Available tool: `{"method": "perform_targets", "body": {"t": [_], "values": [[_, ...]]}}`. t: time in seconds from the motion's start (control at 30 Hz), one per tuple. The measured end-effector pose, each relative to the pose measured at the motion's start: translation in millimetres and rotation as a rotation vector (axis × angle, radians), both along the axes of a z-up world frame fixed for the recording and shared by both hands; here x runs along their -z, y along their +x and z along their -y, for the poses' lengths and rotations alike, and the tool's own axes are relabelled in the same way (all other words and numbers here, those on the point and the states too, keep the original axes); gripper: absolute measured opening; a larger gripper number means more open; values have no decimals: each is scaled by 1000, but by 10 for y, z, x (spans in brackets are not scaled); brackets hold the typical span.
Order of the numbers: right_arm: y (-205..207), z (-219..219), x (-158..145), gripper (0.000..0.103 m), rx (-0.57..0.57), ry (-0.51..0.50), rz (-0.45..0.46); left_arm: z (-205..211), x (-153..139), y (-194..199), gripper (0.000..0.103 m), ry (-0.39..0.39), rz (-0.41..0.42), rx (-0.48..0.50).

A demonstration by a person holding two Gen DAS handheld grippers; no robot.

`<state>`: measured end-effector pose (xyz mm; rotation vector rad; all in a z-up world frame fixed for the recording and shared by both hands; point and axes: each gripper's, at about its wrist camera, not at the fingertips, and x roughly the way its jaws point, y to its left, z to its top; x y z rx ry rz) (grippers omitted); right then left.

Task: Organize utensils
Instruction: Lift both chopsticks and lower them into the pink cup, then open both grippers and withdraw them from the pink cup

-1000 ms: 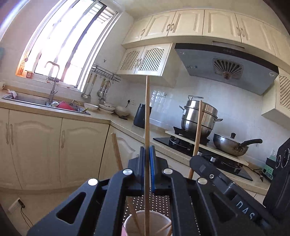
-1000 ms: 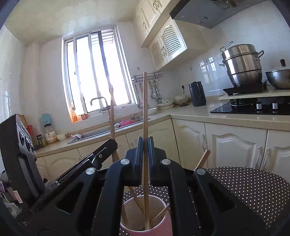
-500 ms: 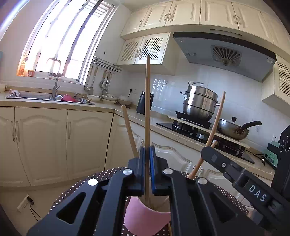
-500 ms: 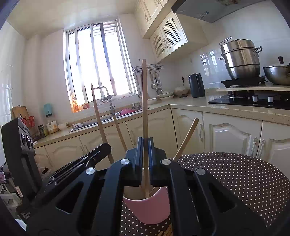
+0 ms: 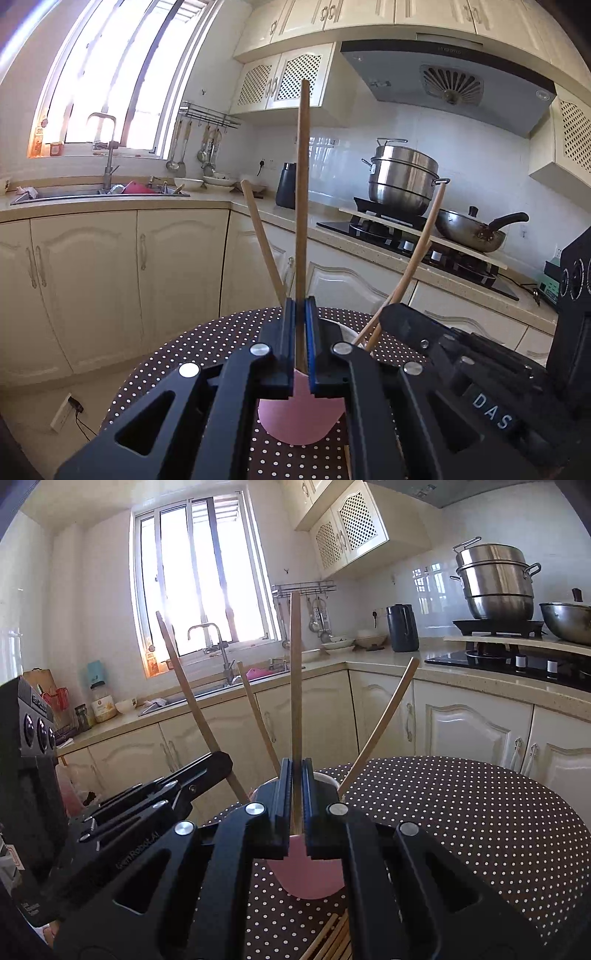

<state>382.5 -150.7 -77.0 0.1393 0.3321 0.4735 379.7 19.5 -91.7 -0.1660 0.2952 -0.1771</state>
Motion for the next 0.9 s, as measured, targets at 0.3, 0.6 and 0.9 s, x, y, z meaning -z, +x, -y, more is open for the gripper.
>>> {"method": "perform_targets", "body": {"t": [0.3, 0.6, 0.9], "values": [[10, 1, 111, 6, 5, 1, -51, 10, 24, 10, 11, 10, -54, 19], [-29, 5, 87, 16, 6, 18, -91, -80, -20, -113, 50, -2, -58, 9], [-178, 81, -34, 51, 40, 28, -77, -206, -111, -305, 62, -20, -50, -9]]}}
